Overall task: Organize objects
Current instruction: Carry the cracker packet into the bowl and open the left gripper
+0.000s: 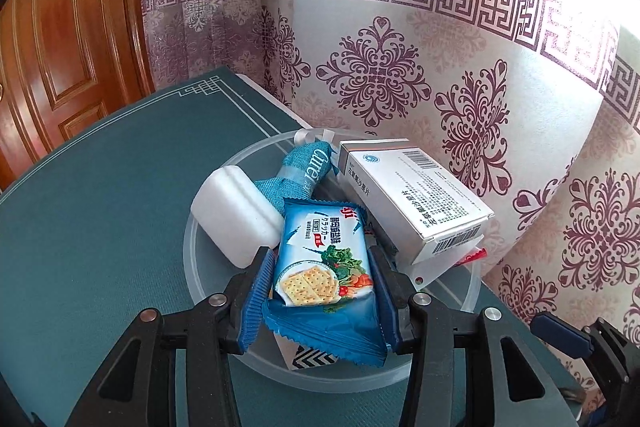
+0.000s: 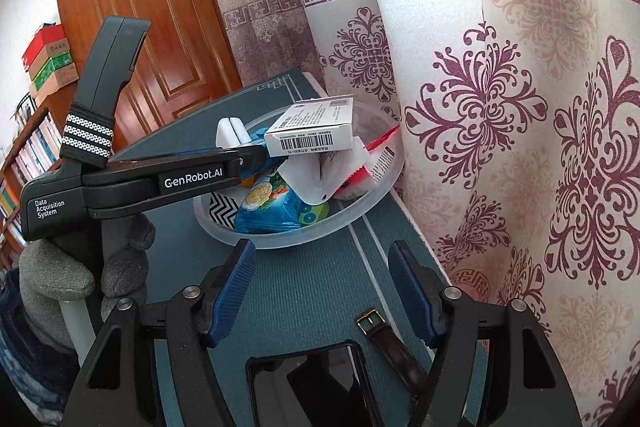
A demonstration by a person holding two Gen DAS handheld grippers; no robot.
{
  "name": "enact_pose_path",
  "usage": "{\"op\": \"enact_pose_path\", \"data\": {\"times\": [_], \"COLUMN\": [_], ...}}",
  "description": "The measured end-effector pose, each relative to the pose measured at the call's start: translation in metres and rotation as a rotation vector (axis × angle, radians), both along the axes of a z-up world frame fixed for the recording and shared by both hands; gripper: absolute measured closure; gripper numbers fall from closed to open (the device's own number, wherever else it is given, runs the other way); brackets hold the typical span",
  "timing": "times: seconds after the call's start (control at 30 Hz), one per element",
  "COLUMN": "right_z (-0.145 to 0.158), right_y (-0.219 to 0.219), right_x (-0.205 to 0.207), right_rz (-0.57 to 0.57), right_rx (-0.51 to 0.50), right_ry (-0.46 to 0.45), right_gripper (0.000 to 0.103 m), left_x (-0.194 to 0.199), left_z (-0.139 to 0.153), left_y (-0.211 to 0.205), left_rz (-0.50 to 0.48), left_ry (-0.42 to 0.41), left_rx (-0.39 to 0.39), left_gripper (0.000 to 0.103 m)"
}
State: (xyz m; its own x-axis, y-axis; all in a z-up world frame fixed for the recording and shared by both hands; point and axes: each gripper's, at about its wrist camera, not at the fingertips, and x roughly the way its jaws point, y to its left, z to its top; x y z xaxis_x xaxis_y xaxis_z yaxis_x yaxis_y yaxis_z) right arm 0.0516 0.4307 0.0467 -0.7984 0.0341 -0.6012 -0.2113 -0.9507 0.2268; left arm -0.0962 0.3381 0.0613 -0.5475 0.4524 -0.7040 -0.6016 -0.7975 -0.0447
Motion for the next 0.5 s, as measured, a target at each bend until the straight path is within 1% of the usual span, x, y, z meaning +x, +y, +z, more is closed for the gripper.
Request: {"op": "enact_pose_path", "data": {"times": [0.07, 0.13, 0.2, 0.33, 0.4, 0.5], "right_z": [0.0, 0.0, 0.0, 0.001, 0.001, 0.001], "right_y": [0.0, 0.0, -0.001, -0.001, -0.001, -0.003], "right_x": [0.0, 0.0, 0.0, -0.001, -0.001, -0.001], "right_rz": [0.0, 0.0, 0.0, 0.0, 0.001, 0.005], "right_rx": [0.001, 0.001, 0.003, 0.006, 0.006, 0.01], "right_ry": [0.0, 0.0, 0.002, 0.001, 0.0, -0.003], "right_gripper": [0.033, 0.033, 0.033, 0.033, 0.033, 0.032], "left_x": [0.0, 0.001, 0.003, 0.008, 0.01, 0.015], "left_z": [0.0, 0.001, 0.003, 0.007, 0.009, 0.015], "left_y": [-0.001, -0.003, -0.004, -0.01, -0.015, -0.024], "left_rz": [0.001, 0.002, 0.003, 0.01, 0.022, 0.044], "left_ry": [-0.005, 0.001, 0.012, 0.032, 0.04, 0.059], "left_rx": [0.002, 0.007, 0.013, 0.009, 0.008, 0.007], "left_gripper": [0.05, 0.043, 0.03, 0.021, 0.015, 0.009]}}
